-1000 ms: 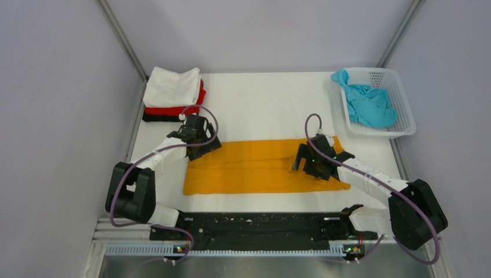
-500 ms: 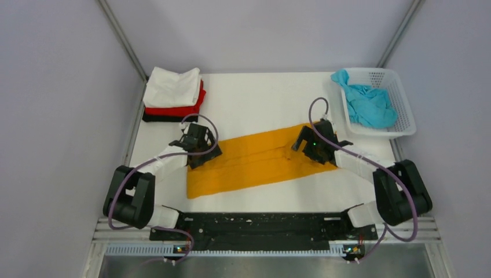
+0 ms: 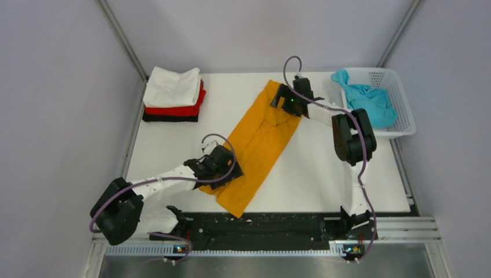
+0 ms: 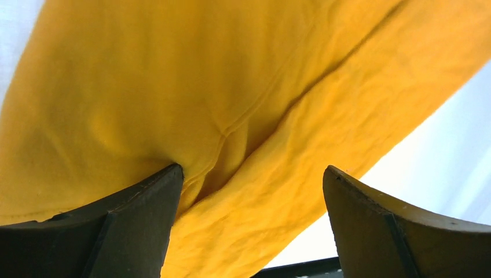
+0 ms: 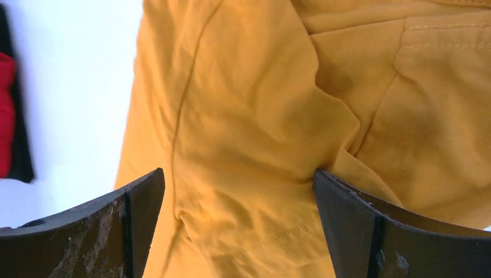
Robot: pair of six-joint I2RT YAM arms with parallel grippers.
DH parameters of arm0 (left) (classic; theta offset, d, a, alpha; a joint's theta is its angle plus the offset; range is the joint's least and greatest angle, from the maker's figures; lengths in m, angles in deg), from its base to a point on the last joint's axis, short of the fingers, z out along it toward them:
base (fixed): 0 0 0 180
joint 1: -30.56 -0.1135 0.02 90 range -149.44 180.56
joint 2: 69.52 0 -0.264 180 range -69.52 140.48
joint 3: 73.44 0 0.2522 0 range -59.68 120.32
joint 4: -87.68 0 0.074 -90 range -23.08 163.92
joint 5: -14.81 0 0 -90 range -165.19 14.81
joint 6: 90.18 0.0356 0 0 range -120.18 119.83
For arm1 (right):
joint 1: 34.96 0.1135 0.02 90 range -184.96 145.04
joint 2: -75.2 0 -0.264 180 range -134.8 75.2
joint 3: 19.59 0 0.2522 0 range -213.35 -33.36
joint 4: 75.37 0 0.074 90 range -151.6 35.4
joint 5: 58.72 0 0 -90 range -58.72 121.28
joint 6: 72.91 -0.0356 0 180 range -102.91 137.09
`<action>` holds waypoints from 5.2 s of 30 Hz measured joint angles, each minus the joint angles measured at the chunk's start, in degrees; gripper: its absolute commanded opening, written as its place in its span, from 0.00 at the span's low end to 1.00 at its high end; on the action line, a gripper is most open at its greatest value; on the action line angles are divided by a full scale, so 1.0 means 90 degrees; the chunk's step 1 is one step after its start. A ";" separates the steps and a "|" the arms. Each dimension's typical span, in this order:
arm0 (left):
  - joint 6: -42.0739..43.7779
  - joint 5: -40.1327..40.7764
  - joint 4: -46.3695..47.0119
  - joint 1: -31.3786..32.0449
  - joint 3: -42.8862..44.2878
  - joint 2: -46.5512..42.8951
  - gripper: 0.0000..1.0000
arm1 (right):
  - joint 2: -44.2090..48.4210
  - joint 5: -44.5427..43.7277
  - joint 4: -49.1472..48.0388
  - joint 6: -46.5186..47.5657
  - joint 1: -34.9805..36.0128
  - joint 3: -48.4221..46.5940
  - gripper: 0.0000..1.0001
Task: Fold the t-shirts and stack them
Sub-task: Rotate the tshirt 90 degrees, then grab the bottom of the folded rectangular tshirt with both arms, then fold the folded rectangular tshirt in 1/3 of the way
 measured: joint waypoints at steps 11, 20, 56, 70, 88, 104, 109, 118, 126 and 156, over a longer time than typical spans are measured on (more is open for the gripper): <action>-0.1020 0.0588 0.0520 0.1877 0.1554 0.1994 0.96 | -0.2892 0.1122 0.0425 0.0046 0.0087 -0.4384 0.99; -0.0967 0.0974 0.0415 0.2484 0.2348 0.2288 0.98 | -0.3419 0.1100 0.1513 0.0262 0.0185 -0.5719 0.99; -0.0172 0.1268 0.0542 0.2183 -0.0775 -0.0520 0.34 | 0.6509 0.0423 0.1889 -0.0954 0.2739 0.6217 0.78; -0.0549 0.1076 0.0957 0.2178 -0.0988 -0.0444 0.00 | 0.6608 0.0418 0.1877 -0.1513 0.3067 0.6504 0.21; -0.0362 0.0085 0.0692 0.2212 -0.1506 -0.1413 0.00 | 0.7652 0.0437 0.2210 -0.1834 0.3718 0.6839 0.00; 0.0755 0.0685 0.0612 0.0899 0.0685 -0.0352 0.00 | 0.6543 -0.0733 0.1540 -0.1100 0.2897 0.5209 0.00; 0.1251 0.0619 0.0648 0.0112 0.1659 0.0750 0.00 | 0.5831 -0.0758 0.1129 -0.0554 0.2220 0.4512 0.00; 0.1914 0.0427 0.0639 -0.0780 0.3179 0.2038 0.00 | 0.4068 -0.0262 0.0342 0.0102 0.1105 0.3189 0.00; 0.2273 0.0097 0.0590 -0.1464 0.3878 0.2907 0.00 | 0.3084 0.0097 0.0153 0.0338 0.0729 0.2594 0.00; 0.2856 -0.0571 -0.0061 -0.2297 0.5008 0.3917 0.99 | 0.2045 0.0335 -0.0308 0.0379 0.0291 0.2157 0.99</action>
